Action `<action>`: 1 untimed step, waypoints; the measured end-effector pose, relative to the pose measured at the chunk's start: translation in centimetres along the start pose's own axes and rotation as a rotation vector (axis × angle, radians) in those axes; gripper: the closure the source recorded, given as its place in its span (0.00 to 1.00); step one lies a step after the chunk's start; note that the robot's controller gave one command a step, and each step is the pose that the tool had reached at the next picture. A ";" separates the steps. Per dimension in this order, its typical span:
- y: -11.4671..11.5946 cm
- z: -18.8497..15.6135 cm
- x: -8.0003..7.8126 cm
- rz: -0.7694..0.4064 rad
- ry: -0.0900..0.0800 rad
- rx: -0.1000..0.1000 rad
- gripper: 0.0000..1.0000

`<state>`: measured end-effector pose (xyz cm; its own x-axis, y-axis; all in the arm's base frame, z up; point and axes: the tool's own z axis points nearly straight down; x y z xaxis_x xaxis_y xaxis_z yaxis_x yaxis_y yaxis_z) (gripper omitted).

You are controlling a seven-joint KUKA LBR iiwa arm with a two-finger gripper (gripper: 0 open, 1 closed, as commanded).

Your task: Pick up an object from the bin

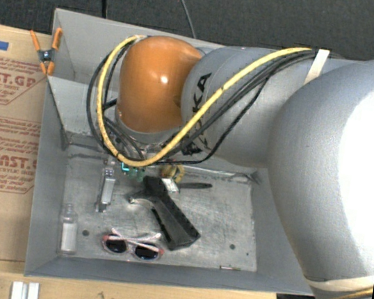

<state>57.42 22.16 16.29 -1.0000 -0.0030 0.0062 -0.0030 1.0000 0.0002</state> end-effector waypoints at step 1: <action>-0.1 -0.5 -0.2 0.002 -0.007 -0.001 0.00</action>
Offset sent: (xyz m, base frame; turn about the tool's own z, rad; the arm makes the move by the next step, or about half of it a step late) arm -0.0212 -0.0947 -0.0506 -0.2225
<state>57.62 22.07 16.79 -1.0000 -0.0010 -0.0012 -0.0010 1.0000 0.0016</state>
